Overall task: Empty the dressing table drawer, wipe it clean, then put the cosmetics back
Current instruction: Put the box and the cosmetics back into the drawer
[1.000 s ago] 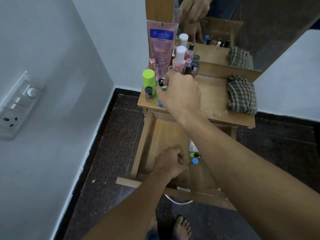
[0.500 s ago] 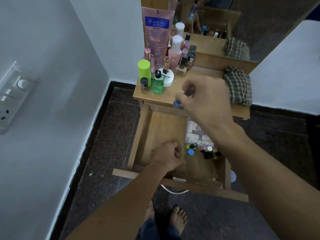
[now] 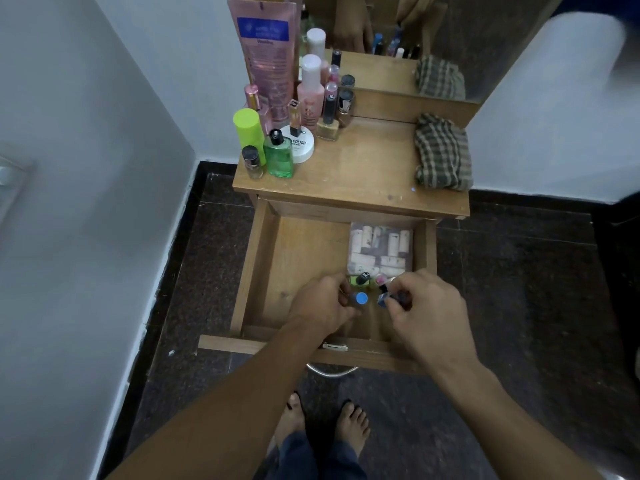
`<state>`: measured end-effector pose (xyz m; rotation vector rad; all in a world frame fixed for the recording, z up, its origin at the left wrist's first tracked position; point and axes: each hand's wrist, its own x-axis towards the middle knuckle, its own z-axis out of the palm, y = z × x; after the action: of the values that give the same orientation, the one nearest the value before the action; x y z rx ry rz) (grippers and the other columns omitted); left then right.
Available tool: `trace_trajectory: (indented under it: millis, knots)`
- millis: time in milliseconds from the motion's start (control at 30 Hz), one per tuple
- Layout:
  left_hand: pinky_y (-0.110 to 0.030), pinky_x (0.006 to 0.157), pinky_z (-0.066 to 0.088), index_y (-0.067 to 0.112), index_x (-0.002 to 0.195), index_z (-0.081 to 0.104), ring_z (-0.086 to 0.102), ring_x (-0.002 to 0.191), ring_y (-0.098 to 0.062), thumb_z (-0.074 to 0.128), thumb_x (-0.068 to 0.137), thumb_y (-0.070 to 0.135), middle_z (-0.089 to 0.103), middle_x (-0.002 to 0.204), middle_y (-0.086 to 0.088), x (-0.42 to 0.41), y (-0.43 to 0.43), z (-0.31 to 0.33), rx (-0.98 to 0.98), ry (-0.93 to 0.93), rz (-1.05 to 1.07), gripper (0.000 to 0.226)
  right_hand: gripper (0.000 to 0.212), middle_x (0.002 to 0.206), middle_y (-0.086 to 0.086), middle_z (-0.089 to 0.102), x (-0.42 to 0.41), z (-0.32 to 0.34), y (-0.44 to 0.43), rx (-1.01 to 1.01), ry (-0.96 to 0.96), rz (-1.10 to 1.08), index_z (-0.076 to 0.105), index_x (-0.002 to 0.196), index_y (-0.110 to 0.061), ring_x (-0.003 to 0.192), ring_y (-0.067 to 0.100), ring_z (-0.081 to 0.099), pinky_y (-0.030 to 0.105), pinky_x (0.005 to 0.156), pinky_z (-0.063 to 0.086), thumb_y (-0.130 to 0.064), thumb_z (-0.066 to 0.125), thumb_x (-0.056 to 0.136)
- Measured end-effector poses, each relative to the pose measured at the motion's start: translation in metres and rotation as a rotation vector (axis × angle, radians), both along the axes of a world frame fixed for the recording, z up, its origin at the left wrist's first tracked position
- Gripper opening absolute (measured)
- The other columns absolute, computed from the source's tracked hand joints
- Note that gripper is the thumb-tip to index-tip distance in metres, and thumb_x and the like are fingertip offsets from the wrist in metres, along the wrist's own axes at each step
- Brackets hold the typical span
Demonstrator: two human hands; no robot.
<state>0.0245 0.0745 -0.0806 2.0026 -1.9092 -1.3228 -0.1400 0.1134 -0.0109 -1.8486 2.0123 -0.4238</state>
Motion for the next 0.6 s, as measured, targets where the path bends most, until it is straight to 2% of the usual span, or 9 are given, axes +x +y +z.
trace_trajectory:
  millis: [100, 200, 433, 600]
  knots:
    - [-0.033, 0.084, 0.056, 0.03, 0.087, 0.063, 0.066, 0.085, -0.006, 0.088, 0.073, 0.035, 0.069, 0.081, 0.015, -0.001, -0.001, -0.002, -0.011, -0.007, 0.021, 0.029, 0.016, 0.09, -0.005, 0.063, 0.002, -0.016, 0.002, 0.024, 0.012, 0.002, 0.073, 0.091, -0.02, 0.077, 0.018, 0.063, 0.038, 0.066, 0.055, -0.012, 0.08, 0.079]
    - [-0.034, 0.085, 0.057, 0.027, 0.088, 0.066, 0.067, 0.083, -0.005, 0.086, 0.073, 0.031, 0.071, 0.079, 0.014, -0.001, -0.002, -0.005, -0.021, 0.0, 0.029, 0.025, 0.015, 0.089, -0.003, 0.062, 0.008, -0.023, 0.0, 0.021, 0.012, 0.001, 0.074, 0.09, -0.017, 0.075, 0.018, 0.062, 0.033, 0.062, 0.05, -0.009, 0.079, 0.079]
    - [-0.035, 0.083, 0.058, 0.029, 0.09, 0.067, 0.068, 0.084, -0.009, 0.085, 0.072, 0.042, 0.073, 0.084, 0.012, 0.0, -0.003, -0.007, -0.037, 0.0, 0.03, 0.029, 0.012, 0.083, -0.004, 0.059, 0.014, -0.036, -0.008, 0.048, 0.01, -0.006, 0.069, 0.081, -0.019, 0.074, 0.021, 0.06, 0.039, 0.063, 0.054, -0.011, 0.077, 0.078]
    - [-0.034, 0.085, 0.058, 0.027, 0.091, 0.069, 0.068, 0.084, -0.008, 0.083, 0.075, 0.033, 0.073, 0.083, 0.012, 0.001, -0.002, -0.005, -0.045, -0.004, 0.021, 0.022, 0.014, 0.082, -0.006, 0.055, 0.018, -0.038, -0.011, 0.046, 0.02, 0.001, 0.068, 0.08, -0.018, 0.072, 0.018, 0.057, 0.034, 0.063, 0.05, -0.01, 0.078, 0.078]
